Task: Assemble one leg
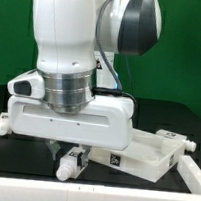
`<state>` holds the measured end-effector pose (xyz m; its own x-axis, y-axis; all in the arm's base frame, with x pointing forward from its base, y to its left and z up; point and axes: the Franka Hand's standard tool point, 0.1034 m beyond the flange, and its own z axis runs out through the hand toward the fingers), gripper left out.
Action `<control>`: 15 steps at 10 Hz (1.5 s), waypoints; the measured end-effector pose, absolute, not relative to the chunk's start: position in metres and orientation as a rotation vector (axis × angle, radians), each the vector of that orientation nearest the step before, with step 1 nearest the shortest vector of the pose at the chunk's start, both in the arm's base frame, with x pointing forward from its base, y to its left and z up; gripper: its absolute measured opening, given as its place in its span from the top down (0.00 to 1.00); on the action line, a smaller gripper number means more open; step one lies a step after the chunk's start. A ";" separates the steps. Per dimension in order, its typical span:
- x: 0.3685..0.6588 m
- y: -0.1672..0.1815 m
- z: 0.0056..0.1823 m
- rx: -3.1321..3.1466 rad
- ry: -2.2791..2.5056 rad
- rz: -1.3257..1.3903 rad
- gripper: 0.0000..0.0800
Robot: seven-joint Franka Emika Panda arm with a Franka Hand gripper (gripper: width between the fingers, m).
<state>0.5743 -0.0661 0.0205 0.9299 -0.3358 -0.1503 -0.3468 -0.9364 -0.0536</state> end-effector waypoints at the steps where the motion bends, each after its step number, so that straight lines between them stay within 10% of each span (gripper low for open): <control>1: 0.574 -0.070 0.021 -3.016 0.474 0.209 0.65; 5: 0.564 -0.150 0.034 -3.059 0.227 0.172 0.65; 11: 0.563 -0.160 0.020 -3.078 0.206 0.139 0.64; 13: 0.567 -0.147 0.031 -3.061 0.274 0.172 0.29; 15: 0.566 -0.134 0.047 -3.057 0.298 0.164 0.21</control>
Offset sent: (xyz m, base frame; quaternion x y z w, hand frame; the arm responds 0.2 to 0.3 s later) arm -0.0242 -0.0746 0.0189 0.0146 -0.0166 -0.1012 0.9946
